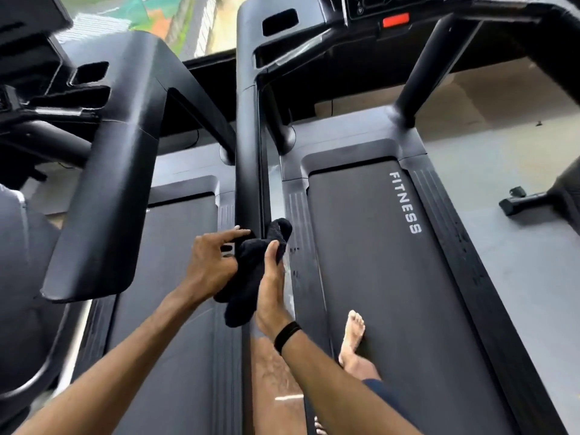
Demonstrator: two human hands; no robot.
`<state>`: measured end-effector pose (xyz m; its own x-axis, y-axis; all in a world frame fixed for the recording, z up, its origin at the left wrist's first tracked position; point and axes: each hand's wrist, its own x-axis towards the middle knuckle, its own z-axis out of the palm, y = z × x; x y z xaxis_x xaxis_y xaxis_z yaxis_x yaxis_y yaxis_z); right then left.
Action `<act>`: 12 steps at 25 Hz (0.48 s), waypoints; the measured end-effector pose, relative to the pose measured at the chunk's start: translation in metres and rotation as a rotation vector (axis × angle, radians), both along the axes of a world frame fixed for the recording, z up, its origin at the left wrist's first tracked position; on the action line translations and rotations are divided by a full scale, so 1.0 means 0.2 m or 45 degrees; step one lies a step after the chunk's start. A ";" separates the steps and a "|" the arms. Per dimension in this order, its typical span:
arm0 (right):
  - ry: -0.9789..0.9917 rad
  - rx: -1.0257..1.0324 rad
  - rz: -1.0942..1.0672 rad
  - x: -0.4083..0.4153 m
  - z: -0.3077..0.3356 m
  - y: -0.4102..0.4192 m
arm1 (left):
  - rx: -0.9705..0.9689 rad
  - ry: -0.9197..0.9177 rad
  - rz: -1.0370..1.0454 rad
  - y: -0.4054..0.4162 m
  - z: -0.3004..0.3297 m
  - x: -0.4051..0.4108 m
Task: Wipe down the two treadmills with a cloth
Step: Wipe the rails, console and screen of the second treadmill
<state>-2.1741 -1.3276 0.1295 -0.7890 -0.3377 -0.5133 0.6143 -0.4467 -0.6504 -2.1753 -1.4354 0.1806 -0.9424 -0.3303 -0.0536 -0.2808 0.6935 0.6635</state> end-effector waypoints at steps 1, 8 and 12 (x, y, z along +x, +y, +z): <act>0.014 0.010 -0.015 -0.02 -0.02 -0.04 | -0.002 0.053 0.015 -0.01 0.00 -0.01; 0.574 0.160 0.247 -0.67 -0.16 -0.15 | 0.142 -0.056 0.230 -0.16 -0.08 -0.27; 0.494 0.092 0.177 -1.08 -0.28 -0.32 | 0.132 -0.127 0.141 -0.15 -0.02 -0.34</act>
<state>-2.3892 -1.3922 0.0735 -0.8778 -0.4288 -0.2135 0.3691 -0.3212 -0.8721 -2.2429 -1.4660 0.1768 -0.8888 -0.4198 -0.1840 -0.4197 0.5842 0.6946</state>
